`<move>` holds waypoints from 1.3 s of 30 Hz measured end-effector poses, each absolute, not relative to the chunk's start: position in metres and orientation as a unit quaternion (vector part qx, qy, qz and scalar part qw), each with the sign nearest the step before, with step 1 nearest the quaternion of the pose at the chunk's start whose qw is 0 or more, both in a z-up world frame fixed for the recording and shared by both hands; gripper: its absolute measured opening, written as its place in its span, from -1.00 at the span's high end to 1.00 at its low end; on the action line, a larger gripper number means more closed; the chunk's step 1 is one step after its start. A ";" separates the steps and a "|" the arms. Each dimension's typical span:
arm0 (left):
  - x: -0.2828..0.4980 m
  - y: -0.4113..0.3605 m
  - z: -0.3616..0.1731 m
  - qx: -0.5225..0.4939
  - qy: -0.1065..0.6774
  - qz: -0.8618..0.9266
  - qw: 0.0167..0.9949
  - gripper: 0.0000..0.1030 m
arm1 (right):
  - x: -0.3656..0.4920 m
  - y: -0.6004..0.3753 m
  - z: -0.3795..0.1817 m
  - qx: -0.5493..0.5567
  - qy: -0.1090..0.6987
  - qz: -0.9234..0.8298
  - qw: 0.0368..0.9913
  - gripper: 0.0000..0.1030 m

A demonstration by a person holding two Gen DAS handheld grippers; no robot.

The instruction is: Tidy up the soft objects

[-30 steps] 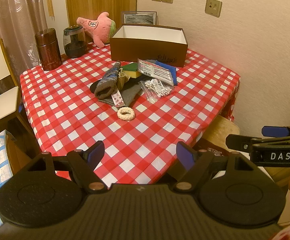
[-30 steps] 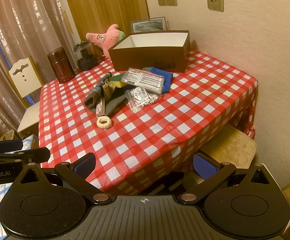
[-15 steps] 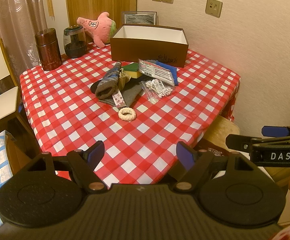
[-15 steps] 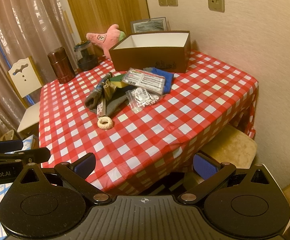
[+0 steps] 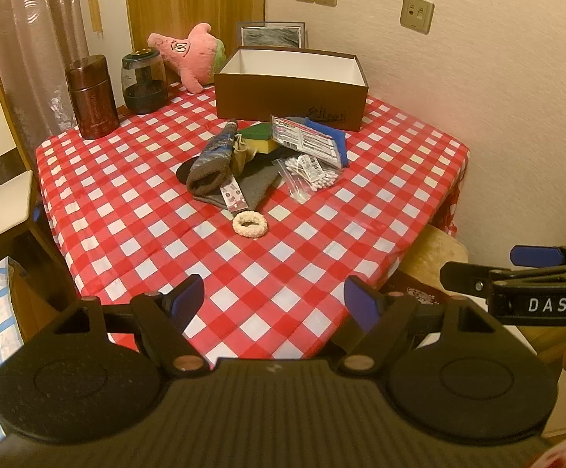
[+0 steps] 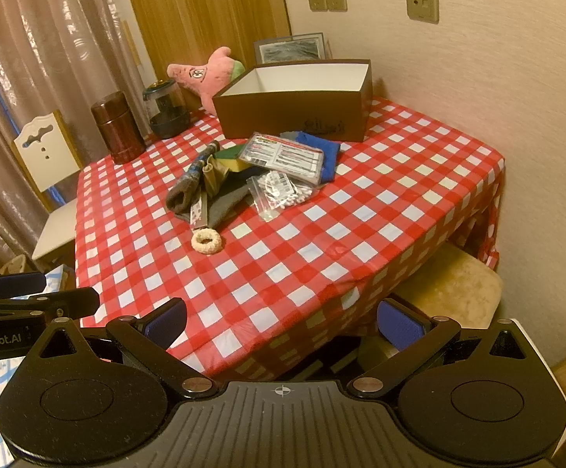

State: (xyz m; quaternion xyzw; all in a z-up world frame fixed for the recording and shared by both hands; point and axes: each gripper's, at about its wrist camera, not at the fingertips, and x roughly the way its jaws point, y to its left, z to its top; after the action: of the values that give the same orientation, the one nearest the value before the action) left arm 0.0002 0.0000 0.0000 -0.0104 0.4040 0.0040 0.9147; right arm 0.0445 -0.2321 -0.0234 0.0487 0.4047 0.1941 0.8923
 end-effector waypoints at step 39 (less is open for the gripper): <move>0.061 0.039 -0.037 -0.029 0.410 0.024 0.911 -0.34 | 0.102 -0.186 -0.046 0.048 0.371 0.217 0.901 -0.89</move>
State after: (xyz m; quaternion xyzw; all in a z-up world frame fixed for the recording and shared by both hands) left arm 0.0606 0.0387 -0.0371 -0.0287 0.4102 0.0238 0.9112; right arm 0.1022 -0.1862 -0.0462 0.0481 0.3714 0.2170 0.9015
